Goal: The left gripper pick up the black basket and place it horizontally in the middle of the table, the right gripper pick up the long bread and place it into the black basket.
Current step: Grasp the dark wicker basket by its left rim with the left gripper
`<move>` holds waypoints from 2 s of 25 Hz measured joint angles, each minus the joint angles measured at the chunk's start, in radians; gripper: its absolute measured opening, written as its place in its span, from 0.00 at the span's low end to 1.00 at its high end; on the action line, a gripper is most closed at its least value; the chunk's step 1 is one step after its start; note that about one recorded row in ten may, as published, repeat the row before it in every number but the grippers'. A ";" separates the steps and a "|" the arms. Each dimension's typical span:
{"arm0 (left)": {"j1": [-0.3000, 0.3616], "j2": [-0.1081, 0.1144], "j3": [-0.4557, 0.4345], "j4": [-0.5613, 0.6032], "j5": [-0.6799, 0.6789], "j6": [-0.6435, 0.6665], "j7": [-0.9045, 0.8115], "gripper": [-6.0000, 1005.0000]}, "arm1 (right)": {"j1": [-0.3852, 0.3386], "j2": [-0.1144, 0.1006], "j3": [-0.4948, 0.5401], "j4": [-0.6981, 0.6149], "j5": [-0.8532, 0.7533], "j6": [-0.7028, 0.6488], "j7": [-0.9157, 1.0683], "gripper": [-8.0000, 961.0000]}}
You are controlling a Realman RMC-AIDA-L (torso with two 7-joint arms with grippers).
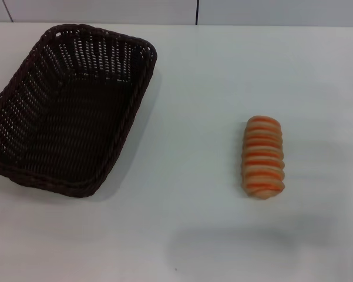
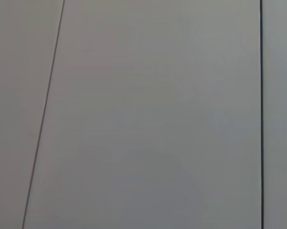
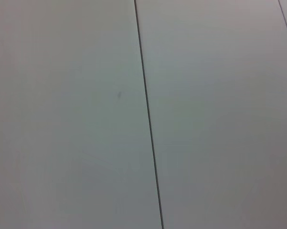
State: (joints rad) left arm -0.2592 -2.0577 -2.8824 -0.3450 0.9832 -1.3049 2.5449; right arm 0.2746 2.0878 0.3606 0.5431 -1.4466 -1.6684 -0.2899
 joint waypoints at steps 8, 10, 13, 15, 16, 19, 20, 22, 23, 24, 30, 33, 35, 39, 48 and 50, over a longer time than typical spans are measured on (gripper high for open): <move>-0.003 -0.001 0.000 0.001 0.000 -0.001 0.000 0.81 | -0.001 0.000 -0.001 0.000 0.000 0.001 0.001 0.63; -0.004 -0.001 0.003 0.000 0.000 -0.001 -0.016 0.81 | 0.000 0.000 -0.001 0.000 0.000 -0.001 0.003 0.63; 0.001 -0.001 0.019 -0.025 0.010 -0.001 -0.091 0.81 | 0.001 0.000 -0.001 0.001 0.000 -0.009 0.003 0.63; 0.028 0.002 0.081 -0.124 0.053 0.001 -0.311 0.81 | -0.001 0.000 -0.002 0.004 -0.004 -0.017 0.003 0.63; 0.033 0.003 0.093 -0.143 0.062 0.002 -0.354 0.81 | -0.001 0.000 -0.002 0.004 -0.004 -0.017 0.003 0.63; 0.060 0.009 0.152 -0.296 0.153 0.006 -0.620 0.81 | -0.007 0.000 -0.004 0.005 -0.006 -0.028 0.003 0.63; 0.068 0.011 0.165 -0.416 0.255 0.008 -0.793 0.81 | -0.010 0.000 -0.007 0.006 -0.007 -0.032 0.004 0.63; 0.069 0.011 0.166 -0.478 0.316 0.009 -0.883 0.81 | -0.013 0.000 -0.015 0.005 -0.008 -0.039 0.008 0.63; 0.069 0.011 0.166 -0.530 0.362 0.010 -0.945 0.81 | -0.014 0.000 -0.021 0.005 -0.008 -0.045 0.009 0.63; 0.067 0.009 0.166 -0.605 0.436 0.010 -1.034 0.81 | -0.015 0.000 -0.028 0.004 -0.008 -0.051 0.009 0.63; 0.037 0.001 0.200 -0.939 0.820 0.010 -1.398 0.81 | -0.019 0.000 -0.043 0.001 -0.009 -0.071 0.008 0.63; 0.031 0.001 0.271 -1.089 1.011 0.009 -1.561 0.81 | -0.020 0.000 -0.043 -0.001 -0.009 -0.072 0.008 0.63; 0.028 0.002 0.336 -1.196 1.144 0.001 -1.660 0.81 | -0.021 0.000 -0.044 -0.002 -0.009 -0.075 0.009 0.63; 0.001 0.001 0.457 -1.358 1.364 -0.070 -1.795 0.81 | -0.022 -0.001 -0.045 -0.007 -0.009 -0.084 0.009 0.63; -0.047 0.000 0.626 -1.401 1.518 -0.164 -1.882 0.81 | -0.025 -0.002 -0.045 -0.020 -0.009 -0.085 0.010 0.63; -0.057 -0.002 0.680 -1.397 1.557 -0.171 -1.908 0.81 | -0.025 -0.002 -0.045 -0.024 -0.009 -0.085 0.010 0.63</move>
State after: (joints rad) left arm -0.3160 -2.0595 -2.2022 -1.7415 2.5399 -1.4758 0.6373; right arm 0.2501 2.0862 0.3160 0.5188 -1.4559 -1.7535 -0.2796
